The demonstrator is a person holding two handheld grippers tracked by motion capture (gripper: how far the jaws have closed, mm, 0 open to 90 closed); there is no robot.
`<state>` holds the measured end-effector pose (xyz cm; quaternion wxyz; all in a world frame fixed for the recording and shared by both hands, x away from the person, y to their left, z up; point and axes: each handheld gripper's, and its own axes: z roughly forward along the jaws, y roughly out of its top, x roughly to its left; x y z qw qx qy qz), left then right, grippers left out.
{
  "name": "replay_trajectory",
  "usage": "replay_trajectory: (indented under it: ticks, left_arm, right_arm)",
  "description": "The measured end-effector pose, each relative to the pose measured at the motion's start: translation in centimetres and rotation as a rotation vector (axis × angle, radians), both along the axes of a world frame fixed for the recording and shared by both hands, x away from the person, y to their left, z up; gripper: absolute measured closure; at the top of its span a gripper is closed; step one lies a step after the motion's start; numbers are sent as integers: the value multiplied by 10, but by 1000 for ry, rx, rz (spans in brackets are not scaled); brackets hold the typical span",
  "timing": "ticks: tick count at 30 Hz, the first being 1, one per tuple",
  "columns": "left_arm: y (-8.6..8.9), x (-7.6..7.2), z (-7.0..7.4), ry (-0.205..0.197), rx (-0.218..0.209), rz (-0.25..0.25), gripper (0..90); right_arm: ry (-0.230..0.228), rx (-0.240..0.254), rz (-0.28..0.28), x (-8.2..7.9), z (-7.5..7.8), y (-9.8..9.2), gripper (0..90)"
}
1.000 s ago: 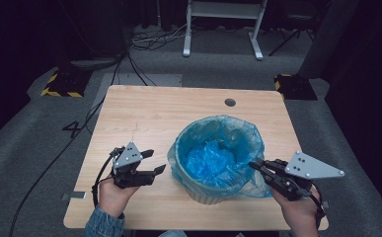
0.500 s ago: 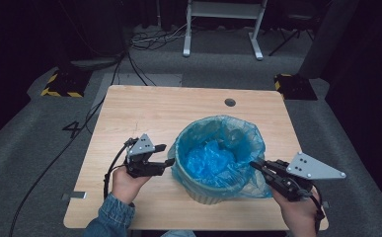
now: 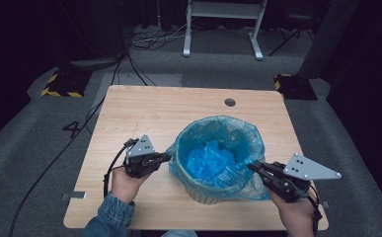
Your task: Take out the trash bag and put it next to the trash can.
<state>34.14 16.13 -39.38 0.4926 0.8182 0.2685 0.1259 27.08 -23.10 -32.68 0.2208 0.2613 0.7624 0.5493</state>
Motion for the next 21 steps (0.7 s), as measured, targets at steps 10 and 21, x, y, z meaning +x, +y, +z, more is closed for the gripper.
replay_trajectory:
  ticks: [10,21]
  left_arm:
    - [8,-19,30,-87,-33,25,897]
    - [3,-22,59,-137,-76,22,897]
  right_arm:
    - [-19,4,6,7,9,1,900]
    - [-4,26,44,20,14,10,900]
